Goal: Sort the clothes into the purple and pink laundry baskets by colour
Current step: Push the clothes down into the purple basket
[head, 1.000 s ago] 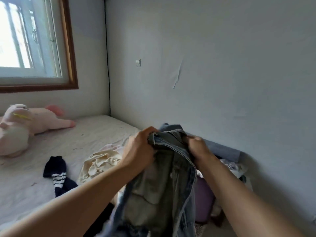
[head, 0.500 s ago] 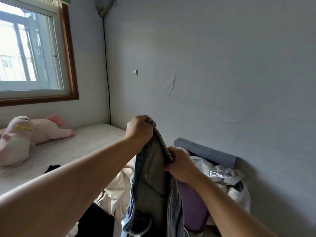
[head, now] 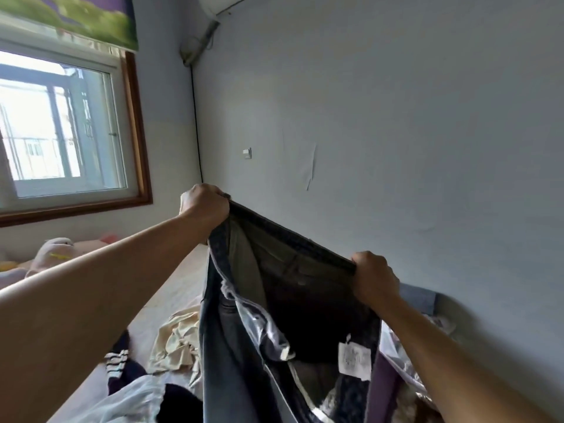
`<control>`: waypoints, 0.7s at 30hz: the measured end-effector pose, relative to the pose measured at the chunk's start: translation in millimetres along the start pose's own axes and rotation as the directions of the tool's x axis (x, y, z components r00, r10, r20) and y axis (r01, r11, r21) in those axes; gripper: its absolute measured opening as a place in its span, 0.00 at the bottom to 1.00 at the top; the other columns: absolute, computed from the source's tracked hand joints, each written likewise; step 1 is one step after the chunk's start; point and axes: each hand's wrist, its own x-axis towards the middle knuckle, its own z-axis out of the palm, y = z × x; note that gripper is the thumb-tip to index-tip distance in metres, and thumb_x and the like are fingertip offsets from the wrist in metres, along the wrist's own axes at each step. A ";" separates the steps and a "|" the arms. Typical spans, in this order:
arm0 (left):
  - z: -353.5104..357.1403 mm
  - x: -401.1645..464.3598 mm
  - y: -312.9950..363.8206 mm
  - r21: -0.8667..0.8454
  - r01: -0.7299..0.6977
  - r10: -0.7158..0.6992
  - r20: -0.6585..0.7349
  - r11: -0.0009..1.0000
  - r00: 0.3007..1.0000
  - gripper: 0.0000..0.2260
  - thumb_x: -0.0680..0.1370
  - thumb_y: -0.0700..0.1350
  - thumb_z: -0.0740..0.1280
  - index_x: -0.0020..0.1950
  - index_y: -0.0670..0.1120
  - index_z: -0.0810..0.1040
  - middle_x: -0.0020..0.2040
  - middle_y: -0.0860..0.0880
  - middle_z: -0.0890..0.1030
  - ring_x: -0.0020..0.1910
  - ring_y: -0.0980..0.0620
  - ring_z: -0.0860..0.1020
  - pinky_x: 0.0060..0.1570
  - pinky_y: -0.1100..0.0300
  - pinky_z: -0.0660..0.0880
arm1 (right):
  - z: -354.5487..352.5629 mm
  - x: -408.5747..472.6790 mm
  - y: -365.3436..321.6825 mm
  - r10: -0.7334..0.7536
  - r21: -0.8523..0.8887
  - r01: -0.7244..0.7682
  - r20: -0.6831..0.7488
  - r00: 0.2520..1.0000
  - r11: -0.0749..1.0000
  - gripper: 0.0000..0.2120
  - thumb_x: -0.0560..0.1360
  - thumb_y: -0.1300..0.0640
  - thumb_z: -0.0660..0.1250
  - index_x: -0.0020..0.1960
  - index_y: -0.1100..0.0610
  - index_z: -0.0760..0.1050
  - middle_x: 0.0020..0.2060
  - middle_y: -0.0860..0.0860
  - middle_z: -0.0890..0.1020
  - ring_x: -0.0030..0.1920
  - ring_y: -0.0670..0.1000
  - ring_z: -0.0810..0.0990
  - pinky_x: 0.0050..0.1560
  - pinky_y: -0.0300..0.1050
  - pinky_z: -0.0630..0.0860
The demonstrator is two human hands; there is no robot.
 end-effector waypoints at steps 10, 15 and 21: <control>-25.1 34.1 -30.4 0.023 0.013 -0.013 -0.014 1.000 1.000 0.13 0.74 0.36 0.60 0.50 0.44 0.82 0.50 0.41 0.79 0.47 0.42 0.75 0.47 0.56 0.73 | -14.8 -3.2 0.0 0.136 -0.052 -0.142 -0.109 0.985 0.989 0.05 0.74 0.64 0.59 0.45 0.56 0.70 0.36 0.51 0.72 0.39 0.56 0.73 0.41 0.43 0.68; -35.7 44.2 -49.2 0.184 -0.046 0.039 0.045 0.982 0.998 0.12 0.72 0.38 0.61 0.48 0.50 0.82 0.49 0.43 0.80 0.48 0.40 0.78 0.47 0.54 0.76 | -22.4 -0.6 -8.3 0.215 0.039 -0.212 -0.100 0.971 0.976 0.07 0.72 0.65 0.58 0.45 0.56 0.73 0.38 0.53 0.75 0.40 0.57 0.74 0.41 0.44 0.67; -50.8 49.6 -67.8 0.423 -0.088 0.054 0.091 0.902 0.994 0.10 0.72 0.39 0.65 0.47 0.51 0.82 0.45 0.46 0.82 0.48 0.43 0.79 0.42 0.55 0.69 | -44.4 18.3 -12.7 0.376 0.589 -0.277 -0.048 0.925 0.759 0.17 0.74 0.68 0.55 0.35 0.56 0.78 0.40 0.59 0.79 0.44 0.61 0.80 0.43 0.53 0.80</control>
